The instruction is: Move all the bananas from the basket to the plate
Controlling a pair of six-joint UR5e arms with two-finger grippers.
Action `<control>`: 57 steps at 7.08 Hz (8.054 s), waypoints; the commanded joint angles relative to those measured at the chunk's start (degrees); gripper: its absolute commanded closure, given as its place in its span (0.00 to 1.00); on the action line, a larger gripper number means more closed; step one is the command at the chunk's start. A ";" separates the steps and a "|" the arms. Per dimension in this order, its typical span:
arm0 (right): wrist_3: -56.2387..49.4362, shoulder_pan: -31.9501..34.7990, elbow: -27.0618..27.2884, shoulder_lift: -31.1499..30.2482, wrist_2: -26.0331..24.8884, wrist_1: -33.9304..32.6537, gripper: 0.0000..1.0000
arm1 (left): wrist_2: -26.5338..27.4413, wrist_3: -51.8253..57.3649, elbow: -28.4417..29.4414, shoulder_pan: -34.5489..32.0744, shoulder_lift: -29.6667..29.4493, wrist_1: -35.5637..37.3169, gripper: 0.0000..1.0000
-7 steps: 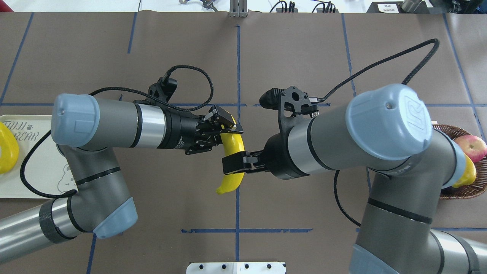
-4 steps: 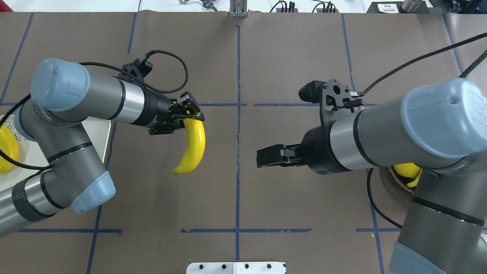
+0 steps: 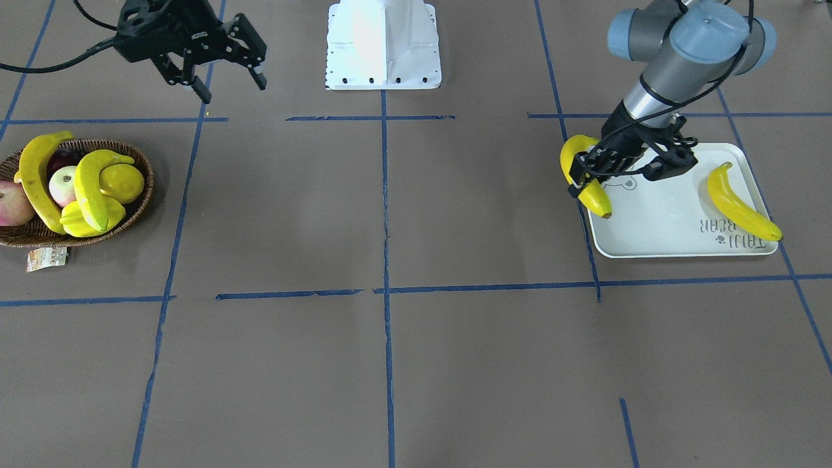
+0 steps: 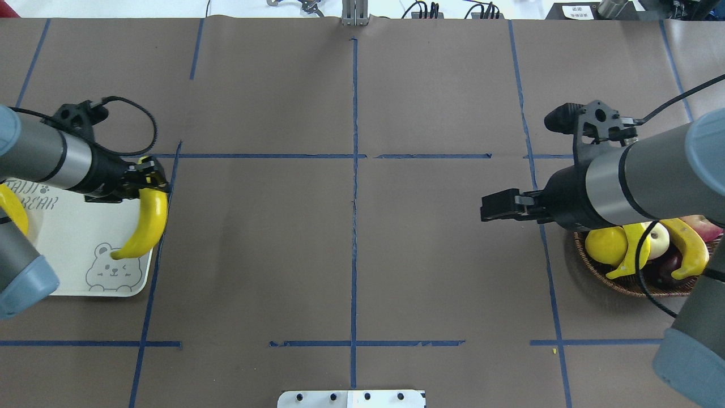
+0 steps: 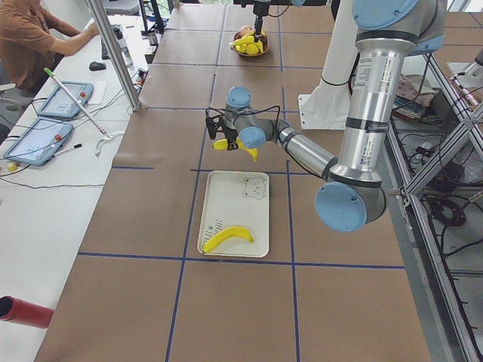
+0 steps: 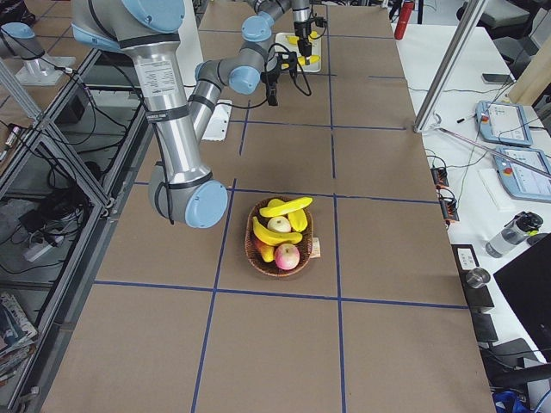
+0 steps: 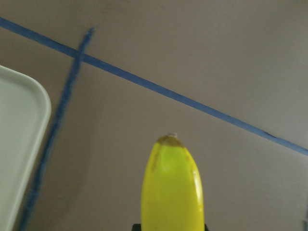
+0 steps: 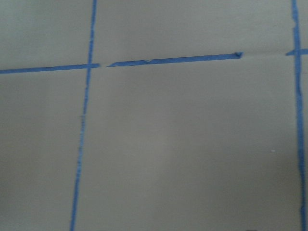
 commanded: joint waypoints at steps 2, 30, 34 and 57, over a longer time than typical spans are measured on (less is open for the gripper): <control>-12.83 6.63 -0.56 -9.15 0.91 0.00 0.00 | 0.41 11.00 4.10 -5.69 8.48 0.07 1.00; -27.97 13.69 -22.88 -17.33 16.21 13.01 0.19 | -2.23 17.10 1.66 -10.72 6.29 6.66 0.00; -27.97 13.95 -22.54 -17.42 16.30 12.57 0.95 | -2.14 17.10 1.58 -10.72 6.03 6.66 0.01; 8.33 -12.59 -18.84 29.86 -3.39 -4.48 0.99 | 6.30 -31.51 5.44 15.12 -25.52 -24.28 0.05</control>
